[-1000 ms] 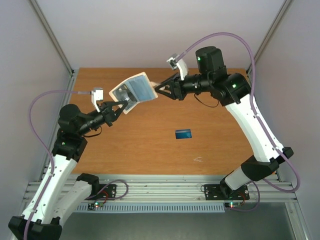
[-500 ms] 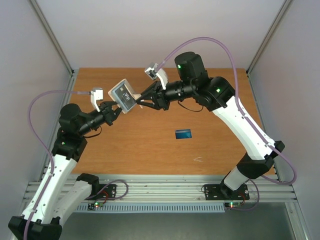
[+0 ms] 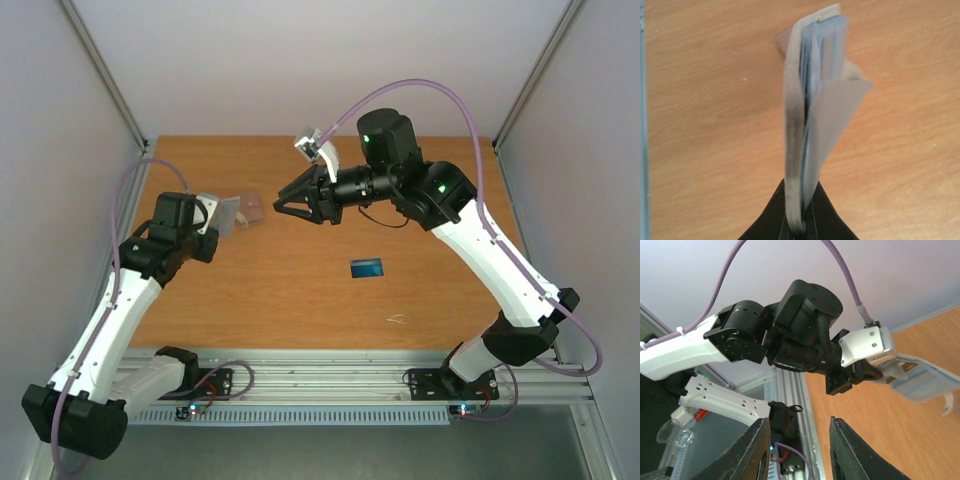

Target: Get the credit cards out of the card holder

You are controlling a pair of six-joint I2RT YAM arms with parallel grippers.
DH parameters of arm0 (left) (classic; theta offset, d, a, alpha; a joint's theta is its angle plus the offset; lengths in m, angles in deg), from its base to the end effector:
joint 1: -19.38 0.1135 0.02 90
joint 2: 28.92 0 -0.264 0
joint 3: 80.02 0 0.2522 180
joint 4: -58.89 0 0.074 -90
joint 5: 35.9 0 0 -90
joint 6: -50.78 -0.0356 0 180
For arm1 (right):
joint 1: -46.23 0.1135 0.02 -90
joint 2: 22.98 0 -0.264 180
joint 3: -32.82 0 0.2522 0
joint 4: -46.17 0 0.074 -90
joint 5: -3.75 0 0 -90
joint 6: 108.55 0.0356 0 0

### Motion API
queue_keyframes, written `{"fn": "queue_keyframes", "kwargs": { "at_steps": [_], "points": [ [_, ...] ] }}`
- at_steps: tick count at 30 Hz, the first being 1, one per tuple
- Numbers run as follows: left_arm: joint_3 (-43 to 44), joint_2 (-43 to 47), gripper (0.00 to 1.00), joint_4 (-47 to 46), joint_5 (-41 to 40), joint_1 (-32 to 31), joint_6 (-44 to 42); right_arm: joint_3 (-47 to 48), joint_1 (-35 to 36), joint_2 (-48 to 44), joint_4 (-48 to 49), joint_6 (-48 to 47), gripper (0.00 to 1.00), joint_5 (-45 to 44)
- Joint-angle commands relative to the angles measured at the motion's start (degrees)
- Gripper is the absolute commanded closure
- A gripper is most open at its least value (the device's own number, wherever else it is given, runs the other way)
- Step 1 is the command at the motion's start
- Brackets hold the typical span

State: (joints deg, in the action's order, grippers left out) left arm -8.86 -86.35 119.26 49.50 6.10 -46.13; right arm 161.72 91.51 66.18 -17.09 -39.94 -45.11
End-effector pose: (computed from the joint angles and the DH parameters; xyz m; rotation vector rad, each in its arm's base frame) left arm 0.1934 -0.0427 0.3162 0.3800 2.3513 0.0429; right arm 0.1962 0.2314 0.4985 -1.4676 1.3613 0.9773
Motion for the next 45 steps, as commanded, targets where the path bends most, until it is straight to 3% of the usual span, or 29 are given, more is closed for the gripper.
{"fn": "queue_keyframes", "kwargs": {
  "at_steps": [1, 4, 8, 11, 19, 26, 32, 36, 45],
  "points": [
    [5.3, 1.2, 1.00, 4.3, -3.3, -0.3, -2.3, -6.4, 0.2, -1.2, 13.1, 8.7, 0.66, 4.6],
    [7.5, 1.2, 1.00, 6.4, 3.3, -0.3, 3.1, -11.8, 0.9, 1.1, 23.4, 16.2, 0.68, 6.6],
    [8.8, 4.9, 1.00, 3.4, 19.1, -0.3, 12.9, -11.0, 2.3, 5.1, 25.2, 16.7, 0.69, 5.5],
    [7.1, 9.5, 1.00, -5.9, 27.9, -0.3, 21.2, -11.5, 1.9, 5.7, 25.2, 16.5, 0.69, 5.8],
    [-2.8, 15.9, 1.00, -36.8, 47.0, -0.3, 33.5, -14.3, -3.7, 3.4, 26.6, 16.6, 0.74, 13.0],
    [-3.7, 14.8, 1.00, -49.6, 54.5, -0.3, 38.2, -4.7, -3.7, 5.4, 10.9, 5.9, 0.80, 12.5],
    [-4.2, 15.2, 1.00, -54.9, 58.6, -0.3, 38.9, 0.7, -3.4, 7.2, 2.0, 0.7, 0.77, 11.8],
    [-5.4, 15.7, 1.00, -56.6, 60.7, -0.4, 38.9, 1.7, -3.7, 5.6, 0.5, -1.1, 0.72, 10.4],
    [-6.2, 16.4, 1.00, -58.3, 61.4, -0.5, 38.7, 7.9, -4.1, 7.2, -5.1, -3.0, 0.70, 6.0]
  ]
}}
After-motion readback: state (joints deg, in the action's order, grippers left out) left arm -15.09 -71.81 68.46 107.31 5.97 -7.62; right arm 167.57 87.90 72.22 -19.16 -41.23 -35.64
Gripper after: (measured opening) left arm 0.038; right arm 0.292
